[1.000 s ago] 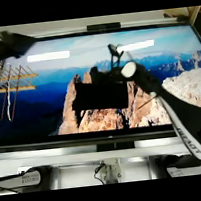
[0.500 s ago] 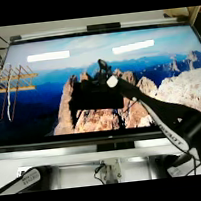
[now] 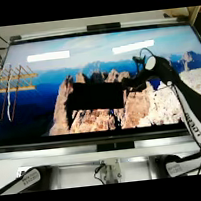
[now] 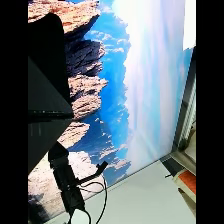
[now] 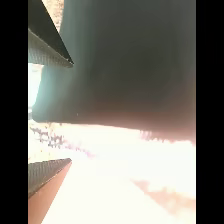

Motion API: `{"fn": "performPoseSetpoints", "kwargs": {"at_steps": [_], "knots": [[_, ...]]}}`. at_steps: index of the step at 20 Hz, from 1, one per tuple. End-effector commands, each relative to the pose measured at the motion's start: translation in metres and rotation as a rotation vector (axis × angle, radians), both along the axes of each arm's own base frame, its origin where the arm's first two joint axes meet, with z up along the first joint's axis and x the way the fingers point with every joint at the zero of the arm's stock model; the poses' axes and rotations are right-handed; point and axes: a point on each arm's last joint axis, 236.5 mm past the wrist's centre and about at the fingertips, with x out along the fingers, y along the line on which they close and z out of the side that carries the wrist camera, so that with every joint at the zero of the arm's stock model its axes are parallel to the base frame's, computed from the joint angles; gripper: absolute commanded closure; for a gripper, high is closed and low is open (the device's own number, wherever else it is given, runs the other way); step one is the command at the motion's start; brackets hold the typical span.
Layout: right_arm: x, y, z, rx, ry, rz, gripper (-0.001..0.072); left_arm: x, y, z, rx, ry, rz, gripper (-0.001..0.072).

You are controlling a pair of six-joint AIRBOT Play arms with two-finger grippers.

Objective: Fold the shirts.

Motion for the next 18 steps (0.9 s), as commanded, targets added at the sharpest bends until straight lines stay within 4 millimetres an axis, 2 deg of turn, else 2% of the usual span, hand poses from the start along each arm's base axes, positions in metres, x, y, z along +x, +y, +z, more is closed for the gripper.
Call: {"fn": "performPoseSetpoints", "kwargs": {"at_steps": [1,5,8,9,10,11,12,13,15,17,18], "knots": [[0.002,-0.001,-0.024,0.079,0.074,-0.046,0.004,-0.001,-0.017,-0.005,0.01,-0.004,-0.048,0.0675],[0.009,0.031,-0.044,0.183,0.082,-0.038,0.004,-0.001,-0.034,-0.004,0.007,-0.013,-0.08,0.0675],[-0.003,0.059,-0.045,0.275,0.109,0.041,0.0042,-0.002,-0.037,-0.004,0.007,-0.013,-0.087,0.0676],[-0.006,0.063,-0.047,0.275,0.116,0.051,0.0063,-0.001,-0.036,-0.003,0.006,-0.013,-0.083,0.0675],[-0.005,0.066,-0.048,0.272,0.11,0.054,0.0211,0.0,-0.035,-0.004,0.004,-0.013,-0.08,0.0675],[0.0,0.066,-0.047,0.275,0.09,0.045,0.0446,0.001,-0.035,-0.005,0.002,-0.009,-0.079,0.0675],[0.008,0.073,-0.039,0.312,0.054,0.047,0.0632,0.002,-0.035,-0.005,-0.004,-0.001,-0.077,0.0675],[0.018,0.08,-0.02,0.377,-0.004,0.074,0.0643,0.002,-0.035,-0.006,-0.005,0.002,-0.077,0.0675],[0.045,0.086,0.036,0.489,-0.148,0.092,0.0643,0.004,-0.034,-0.009,-0.01,0.01,-0.077,0.0675],[0.074,0.071,0.101,0.511,-0.288,0.065,0.0644,0.006,-0.034,-0.011,-0.02,0.025,-0.074,0.0675],[0.086,0.056,0.133,0.507,-0.339,0.027,0.0643,0.007,-0.034,-0.012,-0.021,0.026,-0.075,0.0675]]}}
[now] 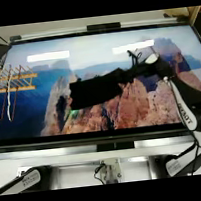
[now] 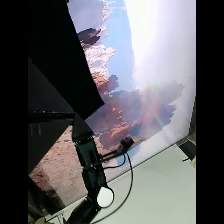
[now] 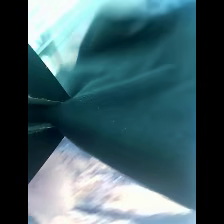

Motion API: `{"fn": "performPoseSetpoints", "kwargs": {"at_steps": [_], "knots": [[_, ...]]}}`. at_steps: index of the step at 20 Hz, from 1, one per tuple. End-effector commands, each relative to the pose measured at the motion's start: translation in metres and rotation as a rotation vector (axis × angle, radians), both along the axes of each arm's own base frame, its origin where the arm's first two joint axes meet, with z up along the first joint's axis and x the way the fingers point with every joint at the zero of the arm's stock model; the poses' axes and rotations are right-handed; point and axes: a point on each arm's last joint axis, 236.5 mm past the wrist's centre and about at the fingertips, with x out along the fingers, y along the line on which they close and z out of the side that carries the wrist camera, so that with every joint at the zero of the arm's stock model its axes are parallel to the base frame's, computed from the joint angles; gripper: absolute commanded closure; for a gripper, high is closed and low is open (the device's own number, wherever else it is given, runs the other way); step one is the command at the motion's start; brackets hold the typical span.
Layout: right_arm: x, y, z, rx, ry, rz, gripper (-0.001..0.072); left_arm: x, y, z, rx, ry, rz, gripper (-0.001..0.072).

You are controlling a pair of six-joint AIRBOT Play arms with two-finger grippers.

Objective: Fold the shirts.

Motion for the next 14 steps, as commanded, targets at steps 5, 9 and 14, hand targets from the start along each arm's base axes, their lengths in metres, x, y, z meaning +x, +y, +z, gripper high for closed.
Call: {"fn": "performPoseSetpoints", "kwargs": {"at_steps": [5,9,14], "knots": [[0.032,-0.153,0.131,-0.146,-0.166,-0.22,0.0643,0.002,0.001,-0.002,-0.017,0.023,0.005,0.0675],[-0.002,-0.295,0.114,-0.299,-0.034,-0.432,0.0644,-0.001,-0.001,-0.004,-0.018,0.034,-0.006,0.0675],[-0.075,-0.444,0.084,-0.567,0.153,-0.67,0.0643,-0.001,-0.011,-0.005,-0.018,0.035,-0.027,0.0675]]}}
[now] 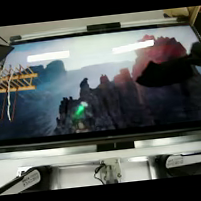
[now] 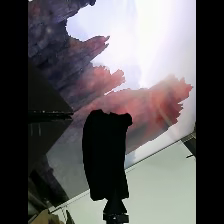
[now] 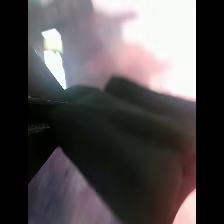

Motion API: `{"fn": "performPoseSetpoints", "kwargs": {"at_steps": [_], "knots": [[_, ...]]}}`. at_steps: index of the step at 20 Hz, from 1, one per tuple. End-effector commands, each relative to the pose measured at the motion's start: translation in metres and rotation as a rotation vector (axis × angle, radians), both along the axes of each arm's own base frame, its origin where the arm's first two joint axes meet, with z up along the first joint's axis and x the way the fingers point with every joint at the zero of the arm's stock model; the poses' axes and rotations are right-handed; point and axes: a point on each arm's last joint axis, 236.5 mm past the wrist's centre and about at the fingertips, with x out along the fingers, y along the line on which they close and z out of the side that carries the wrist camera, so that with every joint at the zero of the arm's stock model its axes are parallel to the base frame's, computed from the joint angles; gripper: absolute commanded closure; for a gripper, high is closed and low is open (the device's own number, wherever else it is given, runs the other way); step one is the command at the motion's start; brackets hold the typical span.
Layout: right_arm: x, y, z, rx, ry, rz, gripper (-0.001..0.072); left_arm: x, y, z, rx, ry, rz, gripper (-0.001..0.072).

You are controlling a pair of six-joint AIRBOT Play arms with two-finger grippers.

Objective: Fold the shirts.

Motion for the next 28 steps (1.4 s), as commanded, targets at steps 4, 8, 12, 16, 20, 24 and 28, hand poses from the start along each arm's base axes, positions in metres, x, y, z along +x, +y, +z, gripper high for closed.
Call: {"fn": "performPoseSetpoints", "kwargs": {"at_steps": [4,8,12,16,20,24,28], "knots": [[-0.119,-0.129,-0.044,-0.191,0.343,-0.247,0.0643,0.015,-0.011,-0.008,-0.027,0.002,0.026,0.0674],[-0.191,-0.134,-0.092,-0.112,0.557,-0.413,0.0643,0.018,-0.025,-0.023,-0.045,0.039,0.006,0.0675],[-0.249,-0.124,-0.136,-0.119,0.634,-0.51,0.0643,0.011,-0.043,-0.025,-0.043,0.051,-0.045,0.0675],[-0.29,-0.094,-0.166,-0.018,0.639,-0.638,0.0643,0.01,-0.046,-0.026,-0.043,0.051,-0.051,0.0674],[-0.311,-0.075,-0.18,-0.02,0.637,-0.709,0.0643,0.01,-0.046,-0.026,-0.043,0.051,-0.052,0.0674],[-0.321,-0.064,-0.192,-0.023,0.648,-0.724,0.0643,0.01,-0.046,-0.026,-0.043,0.051,-0.052,0.0674],[-0.338,-0.06,-0.202,-0.041,0.705,-0.737,0.0602,0.01,-0.046,-0.026,-0.043,0.05,-0.051,0.0674]]}}
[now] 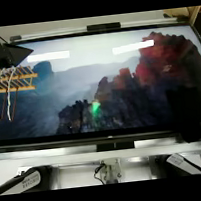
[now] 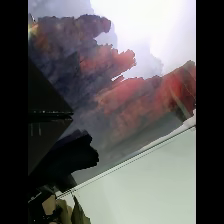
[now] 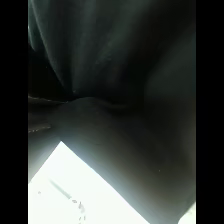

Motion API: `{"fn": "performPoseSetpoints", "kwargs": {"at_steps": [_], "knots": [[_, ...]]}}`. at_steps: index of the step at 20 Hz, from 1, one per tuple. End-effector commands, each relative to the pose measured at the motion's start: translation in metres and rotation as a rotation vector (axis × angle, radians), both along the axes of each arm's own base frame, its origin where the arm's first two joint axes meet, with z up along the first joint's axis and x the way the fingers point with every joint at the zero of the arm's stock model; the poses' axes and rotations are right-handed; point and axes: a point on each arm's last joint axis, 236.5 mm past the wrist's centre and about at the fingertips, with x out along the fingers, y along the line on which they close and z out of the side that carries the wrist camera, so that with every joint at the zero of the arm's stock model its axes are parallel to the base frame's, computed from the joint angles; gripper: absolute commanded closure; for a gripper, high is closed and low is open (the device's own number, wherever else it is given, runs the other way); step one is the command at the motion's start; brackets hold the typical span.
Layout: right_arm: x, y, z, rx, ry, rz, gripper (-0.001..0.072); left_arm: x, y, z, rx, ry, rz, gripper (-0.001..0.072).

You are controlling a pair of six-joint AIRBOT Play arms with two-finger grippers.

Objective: Fold the shirts.

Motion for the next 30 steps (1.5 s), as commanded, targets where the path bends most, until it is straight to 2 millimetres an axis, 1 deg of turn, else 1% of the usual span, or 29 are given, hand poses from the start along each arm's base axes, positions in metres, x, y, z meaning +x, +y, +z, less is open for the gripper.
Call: {"fn": "performPoseSetpoints", "kwargs": {"at_steps": [1,2,3,4,5,6,7,8,9,10,11,12,13,14,15,16,17,18,19,20,21,23,25,27,30], "knots": [[-0.019,0.001,-0.006,-0.018,0.067,-0.008,0.0361,0.0,0.0,0.0,-0.001,0.001,0.0,0.0674],[-0.028,0.001,-0.002,-0.013,0.101,0.057,0.0159,0.0,0.0,0.0,-0.001,0.001,0.0,0.0674],[-0.039,-0.005,0.006,-0.03,0.147,0.101,0.0159,0.0,0.0,0.0,-0.001,0.001,0.0,0.0674],[-0.047,-0.017,0.022,-0.074,0.187,0.116,0.0158,0.0,0.0,0.0,-0.001,0.001,0.001,0.0675],[-0.045,-0.033,0.043,-0.132,0.188,0.131,0.0159,0.002,0.001,0.001,-0.011,0.009,0.015,0.0675],[-0.025,-0.054,0.072,-0.222,0.118,0.146,0.0158,0.006,0.003,0.002,-0.027,0.023,0.038,0.0676],[0.014,-0.077,0.107,-0.343,-0.008,0.201,0.0159,0.011,0.005,-0.001,-0.004,0.021,0.065,0.0678],[0.064,-0.084,0.145,-0.437,-0.151,0.346,0.0159,0.016,0.008,-0.012,0.09,0.016,0.089,0.0679],[0.119,-0.074,0.184,-0.51,-0.28,0.533,0.0158,0.022,0.019,-0.033,0.254,0.04,0.137,0.0679],[0.171,-0.05,0.225,-0.589,-0.391,0.7,0.0155,0.027,0.037,-0.054,0.435,0.084,0.204,0.068],[0.213,-0.019,0.258,-0.661,-0.482,0.814,0.0155,0.033,0.058,-0.071,0.625,0.118,0.273,0.0679],[0.251,0.025,0.285,-0.708,-0.584,0.905,0.0156,0.036,0.078,-0.082,0.816,0.143,0.338,0.0679],[0.276,0.067,0.299,-0.701,-0.671,0.923,0.0156,0.033,0.091,-0.091,0.963,0.181,0.373,0.0678],[0.293,0.113,0.296,-0.615,-0.733,0.894,0.0155,0.024,0.093,-0.105,1.073,0.248,0.363,0.0676],[0.299,0.156,0.278,-0.472,-0.741,0.891,0.0155,0.012,0.081,-0.125,1.114,0.321,0.296,0.0668],[0.296,0.194,0.254,-0.313,-0.71,0.924,0.0154,-0.001,0.067,-0.145,1.128,0.4,0.219,0.0556],[0.285,0.226,0.227,-0.157,-0.644,0.959,0.0154,-0.01,0.056,-0.165,1.142,0.462,0.143,0.0195],[0.272,0.24,0.207,-0.071,-0.557,0.991,0.0154,-0.016,0.049,-0.183,1.147,0.5,0.096,0.0086],[0.26,0.245,0.19,-0.037,-0.466,1.028,0.0154,-0.021,0.042,-0.199,1.132,0.531,0.059,0.0088],[0.254,0.245,0.179,-0.034,-0.401,1.053,0.0154,-0.025,0.033,-0.209,1.101,0.551,0.028,0.0092],[0.251,0.246,0.172,-0.046,-0.363,1.076,0.0154,-0.03,0.024,-0.216,1.064,0.565,0.0,0.0096],[0.253,0.256,0.172,-0.058,-0.366,1.109,0.0154,-0.03,0.014,-0.217,1.029,0.558,-0.018,0.0103],[0.254,0.267,0.173,-0.046,-0.386,1.127,0.0154,-0.03,0.014,-0.215,1.029,0.555,-0.015,0.0103],[0.254,0.27,0.173,-0.04,-0.389,1.133,0.0154,-0.027,0.014,-0.215,1.025,0.545,-0.01,0.0103],[0.254,0.269,0.173,-0.044,-0.388,1.132,0.0154,-0.022,0.01,-0.213,1.014,0.519,-0.001,0.0103]]}}
